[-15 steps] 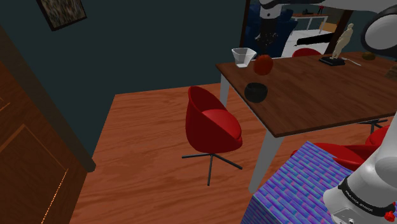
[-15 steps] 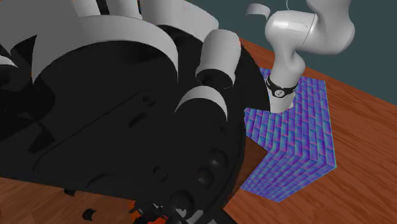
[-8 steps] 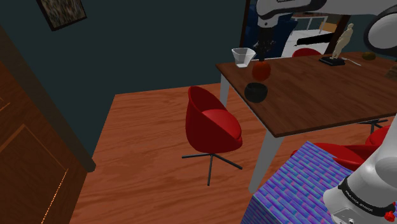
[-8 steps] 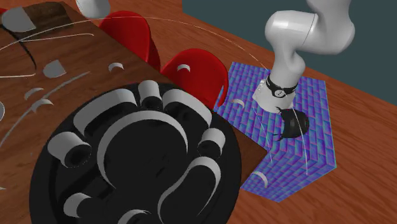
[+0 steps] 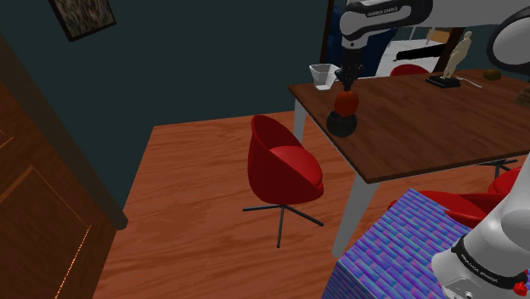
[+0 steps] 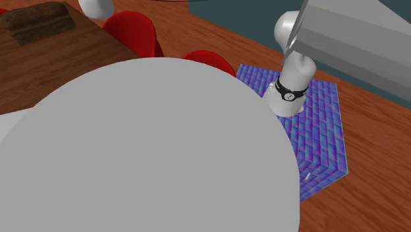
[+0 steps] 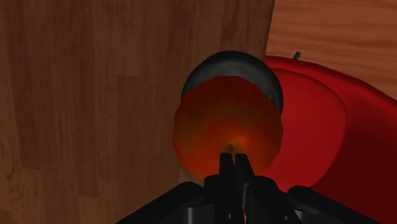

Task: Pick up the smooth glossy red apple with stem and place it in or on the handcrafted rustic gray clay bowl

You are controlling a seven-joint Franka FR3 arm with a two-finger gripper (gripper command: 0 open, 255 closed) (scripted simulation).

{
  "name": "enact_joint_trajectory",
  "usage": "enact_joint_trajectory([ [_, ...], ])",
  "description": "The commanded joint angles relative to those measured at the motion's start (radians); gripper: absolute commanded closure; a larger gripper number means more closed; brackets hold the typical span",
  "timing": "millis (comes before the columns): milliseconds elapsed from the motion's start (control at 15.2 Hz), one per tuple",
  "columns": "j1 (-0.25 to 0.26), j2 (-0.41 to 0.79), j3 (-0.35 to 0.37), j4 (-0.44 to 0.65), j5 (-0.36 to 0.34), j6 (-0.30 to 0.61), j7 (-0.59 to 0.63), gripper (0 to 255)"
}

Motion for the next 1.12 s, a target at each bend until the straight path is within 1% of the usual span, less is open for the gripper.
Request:
enact_joint_trajectory([
  [0, 0.0, -0.004, 0.0, -0.013, -0.001, 0.01, 0.0, 255],
  [396, 0.0, -0.004, 0.0, -0.013, -0.001, 0.01, 0.0, 255],
  [462, 0.0, -0.004, 0.0, -0.013, -0.001, 0.01, 0.0, 0],
  [792, 0.0, -0.004, 0.0, -0.013, -0.001, 0.01, 0.0, 0],
  [1056, 0.003, 0.002, 0.002, 0.122, 0.001, -0.12, -0.002, 0],
])
